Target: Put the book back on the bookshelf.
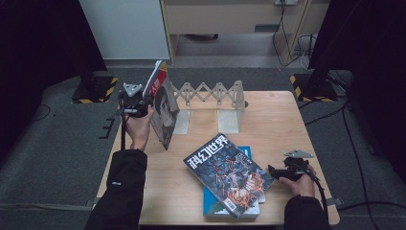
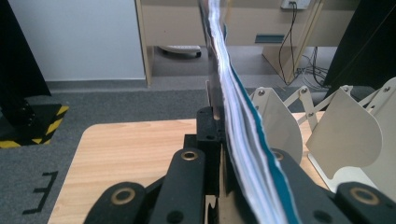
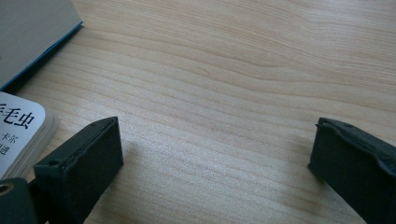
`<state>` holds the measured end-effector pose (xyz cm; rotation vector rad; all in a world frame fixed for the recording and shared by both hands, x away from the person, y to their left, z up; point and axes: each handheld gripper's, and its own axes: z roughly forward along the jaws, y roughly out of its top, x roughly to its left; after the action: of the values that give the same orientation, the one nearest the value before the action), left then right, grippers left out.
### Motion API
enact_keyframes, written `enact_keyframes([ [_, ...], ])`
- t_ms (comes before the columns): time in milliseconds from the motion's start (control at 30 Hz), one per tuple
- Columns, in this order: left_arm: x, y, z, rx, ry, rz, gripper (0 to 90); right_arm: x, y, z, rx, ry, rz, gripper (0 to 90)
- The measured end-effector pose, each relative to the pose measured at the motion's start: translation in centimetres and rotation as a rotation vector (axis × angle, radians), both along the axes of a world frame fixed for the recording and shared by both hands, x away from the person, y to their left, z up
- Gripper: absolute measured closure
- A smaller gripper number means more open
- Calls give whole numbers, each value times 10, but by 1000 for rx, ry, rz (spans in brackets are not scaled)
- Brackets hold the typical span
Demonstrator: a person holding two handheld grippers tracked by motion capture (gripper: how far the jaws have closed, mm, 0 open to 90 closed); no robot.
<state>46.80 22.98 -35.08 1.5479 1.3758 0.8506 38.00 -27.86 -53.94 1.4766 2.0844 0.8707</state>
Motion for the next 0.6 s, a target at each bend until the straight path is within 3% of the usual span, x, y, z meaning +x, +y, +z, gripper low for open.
enact_keyframes([
  [367, -14, 7, 9, -6, -42, -20, 709, 0, 0, 0, 1, 1, 0, 25],
  [533, -23, 11, 10, -35, -70, -89, 600, 0, 0, 0, 0, -1, 0, 25],
  [600, -28, 12, 10, -70, -70, -131, 549, 0, 0, 0, 0, -1, 0, 25],
])
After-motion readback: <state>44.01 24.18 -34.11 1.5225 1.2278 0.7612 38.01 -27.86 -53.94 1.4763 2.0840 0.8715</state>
